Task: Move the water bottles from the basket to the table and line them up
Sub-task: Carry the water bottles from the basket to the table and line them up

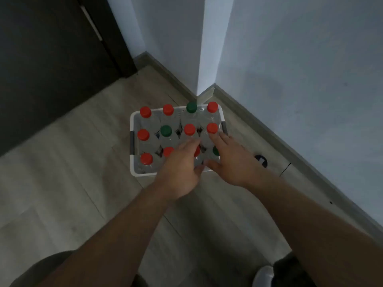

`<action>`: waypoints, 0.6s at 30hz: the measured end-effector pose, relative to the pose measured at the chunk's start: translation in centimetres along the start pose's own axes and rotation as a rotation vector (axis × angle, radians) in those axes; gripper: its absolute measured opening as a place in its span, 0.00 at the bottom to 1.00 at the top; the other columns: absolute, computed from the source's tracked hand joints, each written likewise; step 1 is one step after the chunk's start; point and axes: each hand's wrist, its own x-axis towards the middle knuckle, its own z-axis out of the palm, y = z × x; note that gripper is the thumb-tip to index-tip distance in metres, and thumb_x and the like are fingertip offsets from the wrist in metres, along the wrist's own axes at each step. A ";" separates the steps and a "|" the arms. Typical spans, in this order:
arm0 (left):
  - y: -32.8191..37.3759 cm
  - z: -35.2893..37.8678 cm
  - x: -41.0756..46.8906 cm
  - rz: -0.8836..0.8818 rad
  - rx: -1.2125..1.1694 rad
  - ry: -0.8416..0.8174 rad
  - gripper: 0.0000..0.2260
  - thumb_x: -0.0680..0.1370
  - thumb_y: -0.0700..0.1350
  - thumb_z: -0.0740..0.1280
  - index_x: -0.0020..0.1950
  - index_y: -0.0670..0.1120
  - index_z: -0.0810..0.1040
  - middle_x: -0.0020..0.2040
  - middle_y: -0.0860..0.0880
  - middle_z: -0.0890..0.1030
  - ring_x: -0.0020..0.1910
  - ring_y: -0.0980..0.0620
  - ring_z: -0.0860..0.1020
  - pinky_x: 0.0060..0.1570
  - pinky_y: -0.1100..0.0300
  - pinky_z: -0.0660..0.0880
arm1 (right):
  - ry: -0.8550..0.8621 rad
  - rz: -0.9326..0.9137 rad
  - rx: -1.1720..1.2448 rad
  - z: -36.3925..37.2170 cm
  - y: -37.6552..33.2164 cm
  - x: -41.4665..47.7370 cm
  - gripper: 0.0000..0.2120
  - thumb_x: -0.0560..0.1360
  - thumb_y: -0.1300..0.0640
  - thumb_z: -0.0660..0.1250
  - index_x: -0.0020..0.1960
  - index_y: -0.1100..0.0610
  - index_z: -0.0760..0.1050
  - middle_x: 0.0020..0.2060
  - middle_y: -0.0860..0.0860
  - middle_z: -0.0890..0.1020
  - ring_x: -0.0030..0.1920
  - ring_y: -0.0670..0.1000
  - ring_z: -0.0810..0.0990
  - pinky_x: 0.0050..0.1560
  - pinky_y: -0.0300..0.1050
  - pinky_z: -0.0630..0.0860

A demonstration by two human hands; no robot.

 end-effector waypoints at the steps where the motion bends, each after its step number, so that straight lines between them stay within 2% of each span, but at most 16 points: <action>1: -0.1 0.3 0.3 -0.017 -0.017 0.009 0.25 0.77 0.45 0.74 0.72 0.51 0.71 0.64 0.53 0.77 0.62 0.56 0.75 0.62 0.60 0.71 | 0.022 -0.028 0.028 0.2 0.2 0.2 0.41 0.78 0.39 0.67 0.83 0.44 0.48 0.82 0.48 0.58 0.78 0.56 0.64 0.73 0.64 0.69; 4: -0.4 1.3 1.0 -0.115 -0.034 0.010 0.24 0.78 0.43 0.73 0.72 0.49 0.71 0.64 0.51 0.77 0.63 0.53 0.75 0.59 0.62 0.68 | -0.023 0.003 0.055 0.6 1.0 0.6 0.32 0.79 0.45 0.70 0.78 0.47 0.63 0.75 0.48 0.71 0.70 0.52 0.74 0.68 0.56 0.75; 8: -1.7 2.7 1.9 -0.204 -0.031 0.044 0.17 0.78 0.41 0.72 0.66 0.46 0.74 0.59 0.49 0.80 0.58 0.50 0.78 0.53 0.62 0.69 | -0.017 0.096 0.069 0.9 1.9 1.3 0.21 0.80 0.50 0.70 0.71 0.51 0.70 0.61 0.52 0.81 0.55 0.52 0.81 0.55 0.47 0.78; 11: -2.6 3.4 1.9 -0.252 -0.034 0.062 0.10 0.79 0.44 0.71 0.59 0.48 0.75 0.51 0.52 0.80 0.51 0.51 0.79 0.48 0.59 0.71 | -0.026 0.120 0.066 1.3 2.3 1.7 0.13 0.82 0.50 0.67 0.64 0.52 0.73 0.53 0.52 0.83 0.46 0.49 0.79 0.46 0.43 0.75; 15: -2.8 3.7 2.0 -0.266 -0.044 0.087 0.04 0.81 0.46 0.68 0.55 0.49 0.76 0.47 0.52 0.81 0.46 0.52 0.79 0.46 0.56 0.74 | -0.005 0.114 0.056 1.7 1.9 2.0 0.10 0.83 0.51 0.65 0.62 0.53 0.72 0.45 0.49 0.79 0.38 0.44 0.74 0.36 0.38 0.68; 18: -2.7 3.8 2.0 -0.271 -0.015 0.093 0.02 0.82 0.45 0.67 0.53 0.50 0.75 0.46 0.52 0.80 0.46 0.52 0.79 0.45 0.57 0.74 | 0.008 0.116 0.093 1.9 1.7 1.8 0.08 0.83 0.52 0.65 0.61 0.52 0.72 0.45 0.48 0.78 0.37 0.41 0.73 0.34 0.35 0.66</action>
